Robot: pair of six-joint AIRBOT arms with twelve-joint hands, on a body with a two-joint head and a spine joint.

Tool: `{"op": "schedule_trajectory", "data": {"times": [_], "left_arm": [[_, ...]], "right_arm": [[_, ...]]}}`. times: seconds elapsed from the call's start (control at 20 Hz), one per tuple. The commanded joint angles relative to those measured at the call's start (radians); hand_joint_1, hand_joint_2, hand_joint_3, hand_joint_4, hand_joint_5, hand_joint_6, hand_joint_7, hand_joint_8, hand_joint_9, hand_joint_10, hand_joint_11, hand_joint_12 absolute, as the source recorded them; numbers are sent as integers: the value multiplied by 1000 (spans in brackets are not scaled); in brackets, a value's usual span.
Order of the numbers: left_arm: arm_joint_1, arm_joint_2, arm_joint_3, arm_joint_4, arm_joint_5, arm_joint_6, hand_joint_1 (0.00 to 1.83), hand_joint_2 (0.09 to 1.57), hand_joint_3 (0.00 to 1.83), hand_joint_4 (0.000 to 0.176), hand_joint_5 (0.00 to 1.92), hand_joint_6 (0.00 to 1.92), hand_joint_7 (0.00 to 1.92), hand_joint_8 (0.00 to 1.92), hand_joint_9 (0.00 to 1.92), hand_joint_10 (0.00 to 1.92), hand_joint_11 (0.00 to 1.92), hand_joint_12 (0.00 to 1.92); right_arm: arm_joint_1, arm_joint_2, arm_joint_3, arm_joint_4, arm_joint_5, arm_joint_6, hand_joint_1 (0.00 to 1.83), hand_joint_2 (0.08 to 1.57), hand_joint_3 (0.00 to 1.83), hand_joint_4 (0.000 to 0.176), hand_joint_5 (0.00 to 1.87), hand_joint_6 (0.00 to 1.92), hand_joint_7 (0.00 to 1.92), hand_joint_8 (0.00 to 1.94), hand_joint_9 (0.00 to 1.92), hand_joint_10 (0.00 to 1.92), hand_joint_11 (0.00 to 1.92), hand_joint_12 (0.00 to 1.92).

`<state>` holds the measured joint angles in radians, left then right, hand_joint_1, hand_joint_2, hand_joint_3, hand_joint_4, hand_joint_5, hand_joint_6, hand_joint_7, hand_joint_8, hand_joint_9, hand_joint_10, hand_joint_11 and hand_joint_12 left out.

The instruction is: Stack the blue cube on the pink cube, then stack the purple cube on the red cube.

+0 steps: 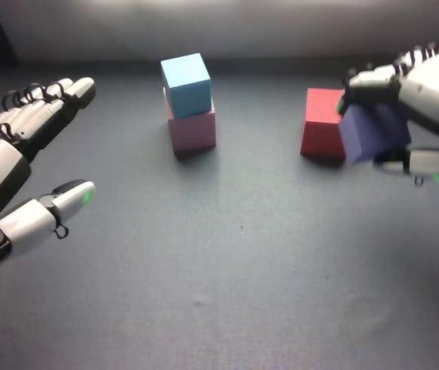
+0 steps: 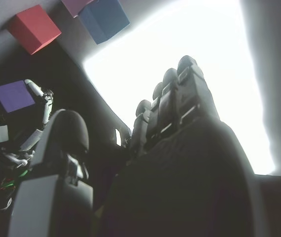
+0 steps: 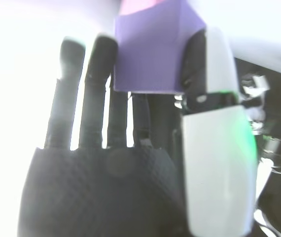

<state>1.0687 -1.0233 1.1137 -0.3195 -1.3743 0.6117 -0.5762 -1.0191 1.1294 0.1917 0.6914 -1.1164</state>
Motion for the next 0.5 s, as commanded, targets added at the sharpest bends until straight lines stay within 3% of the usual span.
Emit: {"op": "schedule_trajectory", "data": {"times": [0.0, 0.05, 0.15, 0.35, 0.4, 0.45], "left_arm": [[-2, -2, 6, 2, -122, -5, 728, 1412, 0, 62, 0, 0, 0, 0, 0, 0, 0, 0], [-2, -8, 9, 2, -116, -7, 734, 1407, 0, 61, 0, 0, 0, 0, 0, 0, 0, 0], [-2, -20, 19, 3, -110, -18, 763, 1401, 0, 40, 0, 0, 0, 0, 0, 0, 0, 0], [-2, -27, 25, 4, -103, -25, 746, 1381, 0, 53, 0, 0, 0, 0, 0, 0, 0, 0], [-2, -31, 30, 6, -101, -29, 765, 1378, 0, 44, 0, 0, 0, 0, 0, 0, 0, 0], [-2, -38, 35, 8, -98, -34, 764, 1372, 0, 35, 0, 0, 0, 0, 0, 0, 0, 0]], "right_arm": [[24, -7, 13, 7, 96, -13, 1327, 1271, 1, 0, 589, 1414, 699, 1437, 692, 1626, 533, 1729], [47, -24, 45, 15, 66, -15, 1329, 1269, 0, 0, 564, 1447, 707, 1411, 715, 1591, 541, 1684], [93, -58, 102, 24, 11, -15, 1316, 1293, 2, 0, 545, 1466, 692, 1484, 620, 1678, 332, 1820], [147, -125, 193, 61, -52, -20, 1300, 1293, 1, 0, 617, 1380, 625, 1541, 642, 1698, 392, 1856], [154, -140, 213, 65, -67, -20, 1297, 1300, 1, 0, 623, 1357, 606, 1571, 629, 1735, 366, 1900], [158, -154, 230, 70, -77, -20, 1319, 1279, 0, 0, 624, 1429, 653, 1440, 663, 1640, 428, 1764]]}}
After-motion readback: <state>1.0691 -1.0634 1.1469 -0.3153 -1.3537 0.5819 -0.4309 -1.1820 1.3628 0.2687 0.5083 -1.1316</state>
